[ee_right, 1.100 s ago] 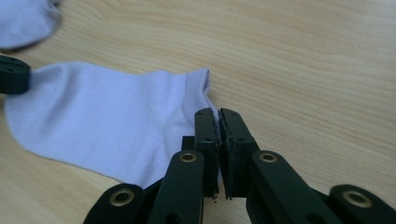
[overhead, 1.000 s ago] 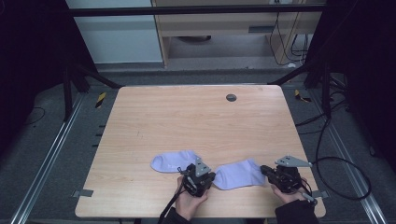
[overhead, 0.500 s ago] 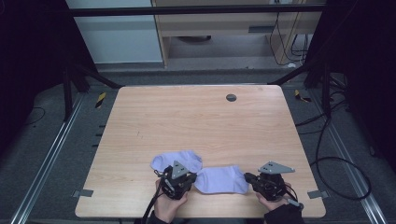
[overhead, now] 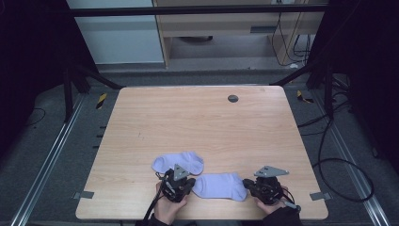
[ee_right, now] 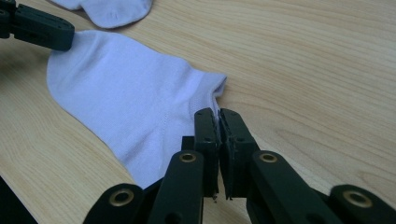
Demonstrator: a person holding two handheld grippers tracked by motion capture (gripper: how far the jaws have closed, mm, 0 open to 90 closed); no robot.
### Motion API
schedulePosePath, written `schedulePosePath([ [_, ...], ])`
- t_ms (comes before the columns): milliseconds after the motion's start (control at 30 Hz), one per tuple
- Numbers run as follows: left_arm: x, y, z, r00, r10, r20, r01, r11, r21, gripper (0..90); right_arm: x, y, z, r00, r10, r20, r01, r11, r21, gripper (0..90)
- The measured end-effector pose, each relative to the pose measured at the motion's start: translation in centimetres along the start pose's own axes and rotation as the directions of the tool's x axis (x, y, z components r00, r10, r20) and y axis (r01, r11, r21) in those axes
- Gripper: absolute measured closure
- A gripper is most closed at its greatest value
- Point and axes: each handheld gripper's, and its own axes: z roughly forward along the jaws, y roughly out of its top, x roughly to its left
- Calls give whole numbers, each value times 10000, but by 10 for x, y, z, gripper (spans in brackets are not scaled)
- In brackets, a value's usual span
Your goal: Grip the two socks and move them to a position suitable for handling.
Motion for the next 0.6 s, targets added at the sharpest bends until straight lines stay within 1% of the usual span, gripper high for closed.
schedulePosePath([
  [67, 1, 0, 1, 10000, 22, -6, -22, 10000, -1, 866, -1, -1, 1, 10000, -64, 70, 64, 10000, 63, 863],
  [100, 1, 0, 1, 10000, 39, -43, -39, 10000, -16, 847, -1, -1, 2, 10000, -17, 76, 16, 9999, 112, 860],
  [200, 2, -1, -3, 9999, 6, -164, -11, 9995, -318, 782, -2, -1, 1, 9998, -62, 214, 62, 10000, -3, 807],
  [233, 4, 0, -5, 9998, -80, -193, 71, 9991, -424, 769, -2, -1, 1, 9997, 9, 239, -7, 10000, -58, 796],
  [300, 7, 0, -10, 9994, -163, -320, 142, 9979, -634, 731, -4, -1, -2, 9995, 104, 288, -94, 9994, -339, 758],
  [400, 16, 1, -17, 9979, -398, -507, 352, 9954, -892, 703, -6, 1, -4, 9992, 207, 329, -186, 9978, -630, 734],
  [467, 21, 1, -20, 9969, -523, -580, 465, 9941, -975, 678, -6, 4, -5, 9992, 202, 338, -173, 9962, -848, 722],
  [500, 23, 1, -21, 9971, -563, -512, 508, 9933, -1035, 669, -6, 5, -5, 9993, 202, 323, -169, 9948, -1000, 720],
  [600, 25, 2, -23, 9965, -565, -612, 497, 9929, -1080, 655, -5, 11, -4, 9993, 216, 291, -182, 9934, -1133, 712],
])
